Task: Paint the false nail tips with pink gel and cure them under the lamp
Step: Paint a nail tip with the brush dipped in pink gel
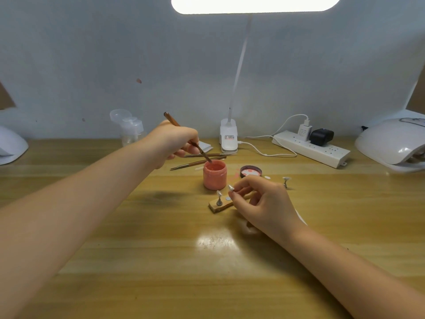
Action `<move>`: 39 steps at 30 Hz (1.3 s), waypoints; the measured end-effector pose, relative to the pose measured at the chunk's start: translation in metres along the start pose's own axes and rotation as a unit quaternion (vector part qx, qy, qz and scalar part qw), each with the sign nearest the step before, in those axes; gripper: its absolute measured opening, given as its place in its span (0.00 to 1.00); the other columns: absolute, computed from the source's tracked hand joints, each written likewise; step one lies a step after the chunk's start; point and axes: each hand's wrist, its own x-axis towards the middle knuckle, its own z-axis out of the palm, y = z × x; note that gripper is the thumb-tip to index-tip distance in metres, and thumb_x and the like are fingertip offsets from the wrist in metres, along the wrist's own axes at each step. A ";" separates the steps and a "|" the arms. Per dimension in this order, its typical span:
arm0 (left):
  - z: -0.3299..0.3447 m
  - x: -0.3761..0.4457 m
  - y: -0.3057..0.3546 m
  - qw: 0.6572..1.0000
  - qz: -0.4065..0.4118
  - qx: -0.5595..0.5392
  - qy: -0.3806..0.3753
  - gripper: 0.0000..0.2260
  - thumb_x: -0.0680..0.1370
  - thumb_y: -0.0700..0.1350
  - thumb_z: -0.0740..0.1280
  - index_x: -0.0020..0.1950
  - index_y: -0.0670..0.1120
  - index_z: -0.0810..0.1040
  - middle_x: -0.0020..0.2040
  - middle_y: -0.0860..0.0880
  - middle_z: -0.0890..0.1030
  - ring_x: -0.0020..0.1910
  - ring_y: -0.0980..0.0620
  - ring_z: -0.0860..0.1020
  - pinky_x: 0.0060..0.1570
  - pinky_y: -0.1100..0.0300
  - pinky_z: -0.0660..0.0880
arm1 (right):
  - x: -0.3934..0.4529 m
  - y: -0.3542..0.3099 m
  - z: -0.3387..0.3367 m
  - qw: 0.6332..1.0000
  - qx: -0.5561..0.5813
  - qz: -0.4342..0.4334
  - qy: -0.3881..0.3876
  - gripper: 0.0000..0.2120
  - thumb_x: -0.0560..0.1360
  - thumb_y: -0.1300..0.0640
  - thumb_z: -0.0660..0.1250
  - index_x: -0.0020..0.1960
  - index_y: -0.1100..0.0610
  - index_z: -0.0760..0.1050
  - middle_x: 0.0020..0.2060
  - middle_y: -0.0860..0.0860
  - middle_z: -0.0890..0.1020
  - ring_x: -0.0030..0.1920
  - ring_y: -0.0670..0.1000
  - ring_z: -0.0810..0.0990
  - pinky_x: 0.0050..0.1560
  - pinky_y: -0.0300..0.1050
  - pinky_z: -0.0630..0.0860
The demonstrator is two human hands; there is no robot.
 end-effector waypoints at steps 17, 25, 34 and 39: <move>0.028 0.006 0.003 0.990 0.072 0.125 -0.015 0.06 0.74 0.41 0.68 0.47 0.40 0.81 0.41 0.46 0.81 0.37 0.53 0.75 0.38 0.59 0.72 | -0.003 -0.005 0.001 0.994 -0.106 -0.007 -0.019 0.02 0.72 0.55 0.71 0.44 0.53 0.80 0.37 0.45 0.83 0.31 0.43 0.73 0.37 0.49 0.77; 0.001 0.004 -0.014 0.986 -0.053 -0.160 -0.001 0.05 0.75 0.41 0.63 0.40 0.43 0.77 0.25 0.52 0.79 0.25 0.57 0.69 0.26 0.65 0.65 | 0.001 -0.002 0.001 0.999 -0.043 0.033 -0.006 0.02 0.71 0.58 0.72 0.43 0.53 0.80 0.35 0.44 0.81 0.30 0.39 0.74 0.36 0.41 0.75; 0.012 -0.047 -0.043 0.933 0.088 -0.349 -0.017 0.10 0.80 0.42 0.62 0.45 0.43 0.82 0.35 0.47 0.84 0.30 0.57 0.76 0.32 0.65 0.73 | 0.003 -0.003 0.002 0.998 0.039 0.055 0.012 0.02 0.72 0.59 0.72 0.44 0.53 0.82 0.36 0.45 0.82 0.33 0.42 0.78 0.35 0.37 0.75; 0.029 -0.083 -0.066 0.927 0.285 -0.236 0.060 0.10 0.78 0.42 0.61 0.45 0.46 0.82 0.37 0.48 0.85 0.37 0.56 0.81 0.37 0.66 0.76 | 0.003 -0.002 0.001 0.995 0.075 0.053 0.033 0.04 0.73 0.58 0.72 0.47 0.51 0.82 0.38 0.44 0.83 0.33 0.49 0.78 0.38 0.52 0.78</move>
